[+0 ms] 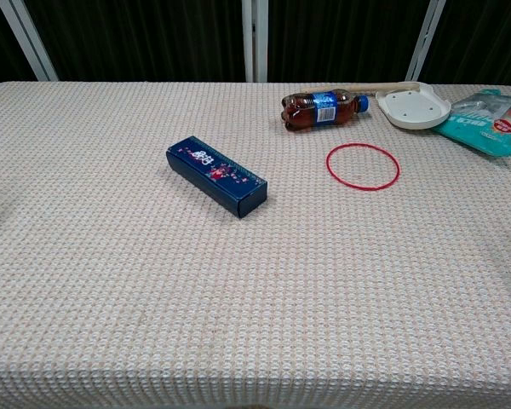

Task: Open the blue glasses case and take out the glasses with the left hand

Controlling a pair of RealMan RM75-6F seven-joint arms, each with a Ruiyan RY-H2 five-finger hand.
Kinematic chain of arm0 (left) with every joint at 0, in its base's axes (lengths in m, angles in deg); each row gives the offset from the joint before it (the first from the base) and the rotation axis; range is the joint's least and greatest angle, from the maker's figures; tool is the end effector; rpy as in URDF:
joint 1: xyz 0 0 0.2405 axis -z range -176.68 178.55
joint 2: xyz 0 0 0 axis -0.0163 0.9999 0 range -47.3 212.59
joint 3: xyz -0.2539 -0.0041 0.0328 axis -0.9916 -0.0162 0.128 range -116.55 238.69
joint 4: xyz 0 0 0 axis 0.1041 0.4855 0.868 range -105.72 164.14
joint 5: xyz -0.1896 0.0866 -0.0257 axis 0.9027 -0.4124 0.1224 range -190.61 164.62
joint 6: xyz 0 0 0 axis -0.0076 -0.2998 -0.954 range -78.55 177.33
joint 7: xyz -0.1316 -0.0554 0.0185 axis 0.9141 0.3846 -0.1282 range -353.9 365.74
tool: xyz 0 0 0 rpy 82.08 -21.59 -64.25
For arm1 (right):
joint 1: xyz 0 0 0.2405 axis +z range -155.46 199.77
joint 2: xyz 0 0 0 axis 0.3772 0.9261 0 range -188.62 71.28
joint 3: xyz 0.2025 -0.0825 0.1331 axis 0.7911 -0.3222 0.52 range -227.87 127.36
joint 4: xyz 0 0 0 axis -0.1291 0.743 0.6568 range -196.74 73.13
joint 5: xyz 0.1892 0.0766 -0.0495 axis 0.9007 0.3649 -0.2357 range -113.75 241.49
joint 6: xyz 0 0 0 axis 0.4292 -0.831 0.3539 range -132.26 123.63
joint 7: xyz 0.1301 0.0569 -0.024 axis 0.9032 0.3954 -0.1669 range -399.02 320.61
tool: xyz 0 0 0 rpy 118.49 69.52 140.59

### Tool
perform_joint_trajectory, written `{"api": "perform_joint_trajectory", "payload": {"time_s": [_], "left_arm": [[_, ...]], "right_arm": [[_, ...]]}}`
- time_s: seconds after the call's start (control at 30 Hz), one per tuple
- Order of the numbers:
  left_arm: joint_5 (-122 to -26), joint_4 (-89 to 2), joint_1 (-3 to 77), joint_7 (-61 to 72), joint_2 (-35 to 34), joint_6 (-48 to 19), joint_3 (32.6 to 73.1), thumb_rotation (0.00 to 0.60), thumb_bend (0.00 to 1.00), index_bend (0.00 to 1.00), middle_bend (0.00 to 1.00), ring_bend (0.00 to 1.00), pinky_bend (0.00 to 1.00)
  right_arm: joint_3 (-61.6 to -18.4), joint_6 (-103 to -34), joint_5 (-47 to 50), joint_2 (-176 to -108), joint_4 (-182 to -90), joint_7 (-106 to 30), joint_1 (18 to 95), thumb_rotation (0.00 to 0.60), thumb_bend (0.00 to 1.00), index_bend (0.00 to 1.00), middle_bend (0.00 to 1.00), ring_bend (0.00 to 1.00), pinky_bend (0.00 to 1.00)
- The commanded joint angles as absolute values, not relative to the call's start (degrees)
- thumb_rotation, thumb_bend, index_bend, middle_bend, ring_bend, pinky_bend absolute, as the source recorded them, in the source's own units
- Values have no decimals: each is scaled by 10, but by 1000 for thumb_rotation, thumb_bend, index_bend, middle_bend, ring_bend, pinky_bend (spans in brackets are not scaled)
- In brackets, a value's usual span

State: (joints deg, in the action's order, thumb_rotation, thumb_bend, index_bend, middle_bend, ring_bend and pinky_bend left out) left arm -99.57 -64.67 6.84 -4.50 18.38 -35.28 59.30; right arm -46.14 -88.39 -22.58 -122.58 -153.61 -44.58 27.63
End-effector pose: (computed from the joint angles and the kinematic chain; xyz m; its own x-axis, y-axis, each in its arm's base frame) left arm -0.3026 0.1821 0.1517 0.5326 0.0167 0.8462 0.8459 -0.0418 -0.5317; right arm -0.3090 -0.1891 0.1614 0.4902 0.0098 0.8715 -0.8711 -0.0269 0.4903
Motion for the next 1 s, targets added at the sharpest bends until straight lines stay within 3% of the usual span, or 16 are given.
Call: {"api": "perform_joint_trajectory", "payload": {"time_s": [0.03, 0.43, 0.7, 0.83, 1.0], "left_arm": [[-994, -646, 69, -44, 182, -349, 594, 600, 125, 31, 20, 0, 0], [-1012, -645, 76, -37, 174, -349, 595, 600, 125, 36, 20, 0, 0], [-1069, -660, 184, -30, 183, -259, 559, 600, 137, 76, 54, 0, 0], [-1053, -669, 266, -15, 184, -155, 531, 600, 294, 93, 94, 0, 0], [-986, -656, 375, 19, 155, -4, 492, 600, 608, 139, 131, 0, 0]], "right_arm": [[-461, -881, -224, -1226, -1537, -448, 278, 600, 184, 0, 103, 0, 0], [-457, -897, -233, -1219, -1541, -445, 277, 600, 184, 0, 103, 0, 0], [-452, -907, -252, -1207, -1552, -444, 284, 600, 184, 0, 103, 0, 0], [-454, -911, -264, -1203, -1559, -446, 286, 600, 209, 0, 103, 0, 0], [-459, -914, -276, -1201, -1564, -449, 285, 600, 248, 0, 103, 0, 0]]}}
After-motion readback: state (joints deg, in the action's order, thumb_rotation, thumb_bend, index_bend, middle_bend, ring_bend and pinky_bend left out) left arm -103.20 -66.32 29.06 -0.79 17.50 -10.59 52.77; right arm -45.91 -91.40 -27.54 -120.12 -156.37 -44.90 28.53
